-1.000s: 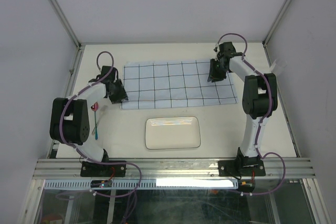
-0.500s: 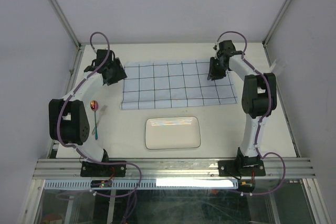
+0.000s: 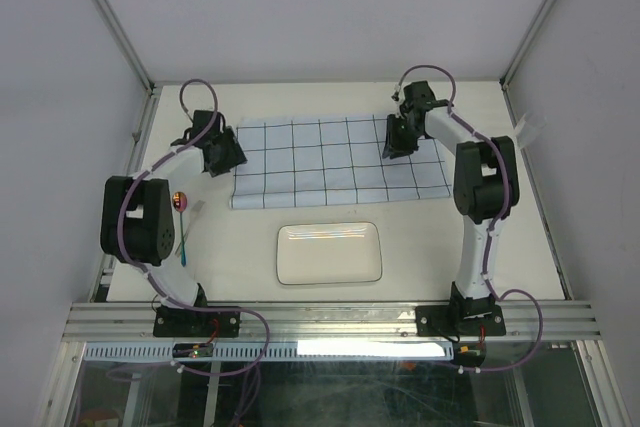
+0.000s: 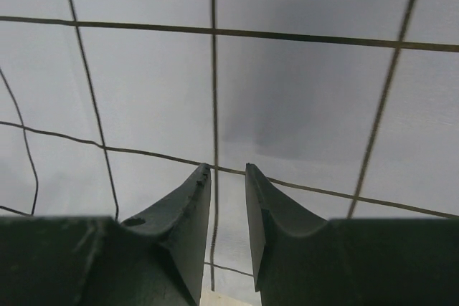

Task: Set the dinner table for one person
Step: Flatten out the napkin at the center of the board.

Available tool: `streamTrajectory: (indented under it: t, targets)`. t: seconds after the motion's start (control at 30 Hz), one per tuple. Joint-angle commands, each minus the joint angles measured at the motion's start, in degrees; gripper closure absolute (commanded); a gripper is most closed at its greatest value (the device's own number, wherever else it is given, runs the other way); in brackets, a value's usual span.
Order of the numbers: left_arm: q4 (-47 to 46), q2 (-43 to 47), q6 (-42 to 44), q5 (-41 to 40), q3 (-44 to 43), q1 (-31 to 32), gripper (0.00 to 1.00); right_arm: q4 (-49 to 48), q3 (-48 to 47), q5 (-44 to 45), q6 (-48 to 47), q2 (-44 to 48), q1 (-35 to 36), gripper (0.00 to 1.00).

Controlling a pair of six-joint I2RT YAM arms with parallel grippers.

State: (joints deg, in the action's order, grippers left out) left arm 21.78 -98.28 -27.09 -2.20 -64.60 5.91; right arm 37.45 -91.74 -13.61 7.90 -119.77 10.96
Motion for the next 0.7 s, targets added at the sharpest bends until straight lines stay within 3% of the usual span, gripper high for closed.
streamTrajectory:
  t: [0.0,0.4,0.67]
  targets:
    - [-7.76,6.21,-4.15,-0.16,6.66,-0.19,0.45,-2.88,-3.1,-4.29,0.53,0.15,2.51,0.71]
    - [-21.53,21.53,-9.9,-4.33,25.27,-2.45,0.42,-8.16,-6.46,-15.56,6.57,-2.5,8.29,0.7]
    - [-26.97,25.18,-9.84,-5.42,30.37,-3.53,0.38,-9.33,-13.38,-19.8,10.73,-6.92,14.31,0.7]
